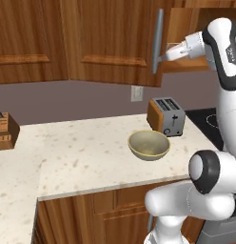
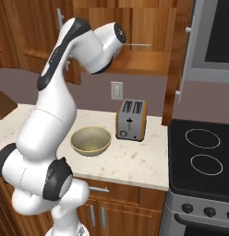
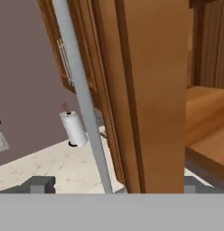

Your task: Open the cabinet and setup a tea strainer by placing it in the bowl upright.

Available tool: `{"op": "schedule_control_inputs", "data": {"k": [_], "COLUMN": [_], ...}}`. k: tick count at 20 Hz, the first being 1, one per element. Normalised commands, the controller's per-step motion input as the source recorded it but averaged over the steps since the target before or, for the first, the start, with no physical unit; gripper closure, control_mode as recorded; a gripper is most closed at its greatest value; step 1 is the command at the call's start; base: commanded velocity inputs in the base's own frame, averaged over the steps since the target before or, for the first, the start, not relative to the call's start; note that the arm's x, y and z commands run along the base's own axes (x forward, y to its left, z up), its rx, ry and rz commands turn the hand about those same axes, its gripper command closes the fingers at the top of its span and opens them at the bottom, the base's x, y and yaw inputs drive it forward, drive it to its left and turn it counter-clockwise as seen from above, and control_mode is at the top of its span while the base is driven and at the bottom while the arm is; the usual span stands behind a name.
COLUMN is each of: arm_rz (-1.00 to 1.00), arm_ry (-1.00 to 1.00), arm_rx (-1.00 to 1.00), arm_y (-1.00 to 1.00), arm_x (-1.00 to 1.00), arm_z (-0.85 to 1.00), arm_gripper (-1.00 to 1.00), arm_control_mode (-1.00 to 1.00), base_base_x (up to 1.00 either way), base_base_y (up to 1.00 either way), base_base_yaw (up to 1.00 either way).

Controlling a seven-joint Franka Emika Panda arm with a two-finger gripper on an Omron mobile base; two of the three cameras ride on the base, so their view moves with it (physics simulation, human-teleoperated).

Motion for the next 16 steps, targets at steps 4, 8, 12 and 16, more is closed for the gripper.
{"op": "schedule_control_inputs", "data": {"k": [4, 8, 12, 16], "arm_rz": [0.00, 0.00, 0.00, 0.00], "arm_ry": [-0.07, -0.05, -0.04, -0.01], "arm_rx": [-0.01, -0.02, -0.04, -0.06], "arm_y": [0.69, 0.76, 0.84, 0.89], "arm_x": [-0.69, -0.62, -0.61, -0.61], "arm_z": [0.00, 0.00, 0.00, 0.00], "arm_gripper": [-1.00, -1.00, -1.00, -1.00], "arm_control_mode": [-1.00, -1.00, -1.00, -1.00], "base_base_x": [0.00, 0.00, 0.00, 0.00], "base_base_y": [0.00, 0.00, 0.00, 0.00], "base_base_yaw": [0.00, 0.00, 0.00, 0.00]}}
